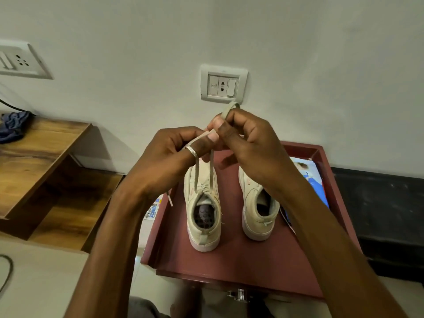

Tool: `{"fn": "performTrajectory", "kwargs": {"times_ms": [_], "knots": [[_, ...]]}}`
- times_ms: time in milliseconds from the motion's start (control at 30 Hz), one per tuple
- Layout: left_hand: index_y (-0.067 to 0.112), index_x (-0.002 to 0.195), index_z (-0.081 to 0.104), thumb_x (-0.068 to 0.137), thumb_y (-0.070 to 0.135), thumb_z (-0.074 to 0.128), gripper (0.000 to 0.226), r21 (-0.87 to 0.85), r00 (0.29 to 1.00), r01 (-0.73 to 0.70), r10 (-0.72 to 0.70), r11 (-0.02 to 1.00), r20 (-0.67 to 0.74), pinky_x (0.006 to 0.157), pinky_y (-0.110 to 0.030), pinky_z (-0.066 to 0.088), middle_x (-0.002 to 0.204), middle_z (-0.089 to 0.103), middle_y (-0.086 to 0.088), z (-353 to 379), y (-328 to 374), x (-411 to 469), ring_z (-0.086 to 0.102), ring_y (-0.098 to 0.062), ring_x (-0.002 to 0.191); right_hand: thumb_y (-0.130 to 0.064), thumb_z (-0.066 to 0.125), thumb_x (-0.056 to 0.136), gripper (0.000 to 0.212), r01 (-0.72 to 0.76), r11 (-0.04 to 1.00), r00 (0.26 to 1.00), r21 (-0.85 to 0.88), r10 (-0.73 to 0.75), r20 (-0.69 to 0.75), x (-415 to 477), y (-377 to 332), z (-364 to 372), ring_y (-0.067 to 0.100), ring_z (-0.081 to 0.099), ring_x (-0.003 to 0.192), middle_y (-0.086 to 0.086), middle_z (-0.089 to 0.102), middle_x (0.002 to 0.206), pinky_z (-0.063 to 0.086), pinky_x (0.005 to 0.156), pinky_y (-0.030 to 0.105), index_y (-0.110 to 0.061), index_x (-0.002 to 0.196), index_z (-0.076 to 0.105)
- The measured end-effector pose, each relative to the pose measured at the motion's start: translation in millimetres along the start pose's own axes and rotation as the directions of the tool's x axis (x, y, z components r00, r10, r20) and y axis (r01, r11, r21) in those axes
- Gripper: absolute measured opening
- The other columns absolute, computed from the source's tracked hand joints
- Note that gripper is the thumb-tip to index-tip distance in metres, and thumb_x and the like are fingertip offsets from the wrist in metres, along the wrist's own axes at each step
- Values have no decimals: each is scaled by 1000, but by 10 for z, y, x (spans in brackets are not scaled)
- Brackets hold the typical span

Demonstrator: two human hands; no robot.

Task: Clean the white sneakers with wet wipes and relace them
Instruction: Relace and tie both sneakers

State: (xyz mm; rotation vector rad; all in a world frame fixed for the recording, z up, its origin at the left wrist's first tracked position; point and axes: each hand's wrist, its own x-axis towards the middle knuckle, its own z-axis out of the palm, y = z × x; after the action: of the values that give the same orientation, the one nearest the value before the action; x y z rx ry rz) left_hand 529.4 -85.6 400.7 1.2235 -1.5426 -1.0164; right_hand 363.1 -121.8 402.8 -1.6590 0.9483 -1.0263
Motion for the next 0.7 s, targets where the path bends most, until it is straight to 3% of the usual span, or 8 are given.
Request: {"fn": "performTrajectory", "kwargs": {"times_ms": [100, 233, 300, 400, 467, 533, 700], "knots": [[16, 80, 76, 98, 21, 65, 22, 106, 999, -35, 38, 994, -24, 58, -10, 41, 62, 66, 9, 15, -30, 20, 54, 2, 56, -28, 52, 100, 20, -42, 997, 997, -70, 37, -71, 12, 25, 47, 18, 72, 62, 2, 73, 76, 49, 47, 23, -11, 99, 62], [42, 69, 67, 95, 22, 71, 34, 298, 994, -89, 105, 951, -39, 49, -8, 33, 54, 60, 21, 72, -70, 40, 49, 0, 48, -31, 57, 98, 24, -131, 982, 979, -137, 106, -174, 32, 77, 51, 17, 69, 53, 0, 73, 68, 51, 52, 25, -12, 86, 65], [48, 73, 61, 94, 24, 72, 33, 423, 985, -126, 165, 898, -57, 50, -5, 33, 56, 58, 31, 83, -111, 49, 53, 7, 52, -33, 58, 96, 25, -181, 976, 967, -124, 153, -203, 33, 100, 58, 15, 69, 53, -3, 73, 70, 51, 53, 23, -14, 84, 68], [34, 91, 74, 91, 34, 75, 1, 561, 958, -165, 266, 811, -103, 57, -7, 38, 66, 61, 27, 55, -199, 68, 56, 8, 63, -34, 59, 96, 27, -210, 971, 951, -113, 176, -254, 41, 134, 50, 10, 64, 49, -4, 73, 67, 47, 51, 19, -14, 82, 70], [27, 110, 74, 89, 39, 76, 25, 627, 937, -190, 331, 755, -113, 64, -23, 50, 82, 64, 19, 31, -285, 78, 56, 3, 68, -34, 61, 95, 27, -229, 969, 939, -93, 195, -282, 44, 153, 27, 9, 62, 48, 0, 71, 65, 44, 50, 19, -11, 81, 70], [30, 119, 72, 89, 41, 72, 32, 656, 916, -246, 392, 714, -83, 63, -33, 54, 90, 66, 14, 37, -321, 73, 59, -3, 72, -32, 63, 94, 27, -253, 966, 930, -46, 230, -287, 41, 167, 8, 10, 61, 47, 4, 69, 63, 42, 47, 16, -10, 81, 70], [32, 114, 76, 94, 37, 66, 23, 767, 850, -330, 526, 551, -12, 48, -33, 48, 91, 67, 6, 118, -330, 55, 64, -20, 68, -30, 65, 93, 24, -292, 956, 912, 16, 283, -298, 48, 191, -12, 9, 57, 44, 4, 65, 58, 42, 44, 15, -9, 84, 70]]}}
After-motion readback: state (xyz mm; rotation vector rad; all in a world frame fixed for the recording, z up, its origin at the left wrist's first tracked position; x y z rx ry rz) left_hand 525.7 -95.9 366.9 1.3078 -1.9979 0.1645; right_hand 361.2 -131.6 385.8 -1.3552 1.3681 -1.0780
